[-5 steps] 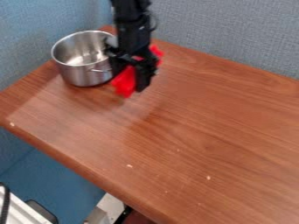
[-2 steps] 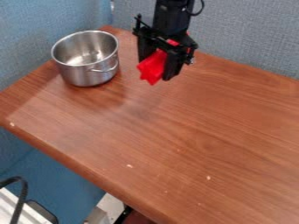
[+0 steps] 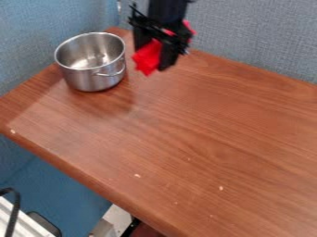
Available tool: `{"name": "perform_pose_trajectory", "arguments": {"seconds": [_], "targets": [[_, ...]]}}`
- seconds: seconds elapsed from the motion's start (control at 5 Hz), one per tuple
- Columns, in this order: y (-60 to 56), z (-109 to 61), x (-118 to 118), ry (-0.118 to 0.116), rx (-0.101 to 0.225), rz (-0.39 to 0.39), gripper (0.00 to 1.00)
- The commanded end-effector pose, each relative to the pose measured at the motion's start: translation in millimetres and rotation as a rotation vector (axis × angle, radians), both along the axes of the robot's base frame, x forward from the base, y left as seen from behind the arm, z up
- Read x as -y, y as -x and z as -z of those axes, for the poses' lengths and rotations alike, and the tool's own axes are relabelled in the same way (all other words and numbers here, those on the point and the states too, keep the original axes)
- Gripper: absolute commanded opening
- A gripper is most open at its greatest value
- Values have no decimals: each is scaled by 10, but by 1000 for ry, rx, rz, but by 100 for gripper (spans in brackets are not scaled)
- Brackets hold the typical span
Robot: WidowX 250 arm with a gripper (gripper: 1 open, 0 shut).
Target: Put the red object in the metal pot
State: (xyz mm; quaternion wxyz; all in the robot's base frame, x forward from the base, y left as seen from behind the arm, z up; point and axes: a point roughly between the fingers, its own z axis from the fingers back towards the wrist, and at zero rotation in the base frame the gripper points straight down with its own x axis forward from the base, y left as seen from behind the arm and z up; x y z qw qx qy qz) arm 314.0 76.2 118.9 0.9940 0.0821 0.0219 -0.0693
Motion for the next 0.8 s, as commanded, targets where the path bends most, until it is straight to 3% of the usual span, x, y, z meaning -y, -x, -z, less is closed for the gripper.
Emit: {"name": "perform_pose_trajectory", "arguments": {"seconds": [0.0, 0.2, 0.4, 0.6], "targets": [[42, -167, -329, -30, 43, -1, 0], [148, -139, -596, -26, 41, -34, 0], [180, -187, -835, -30, 39, -107, 0], [189, -259, -1037, -25, 54, -93, 0]]}}
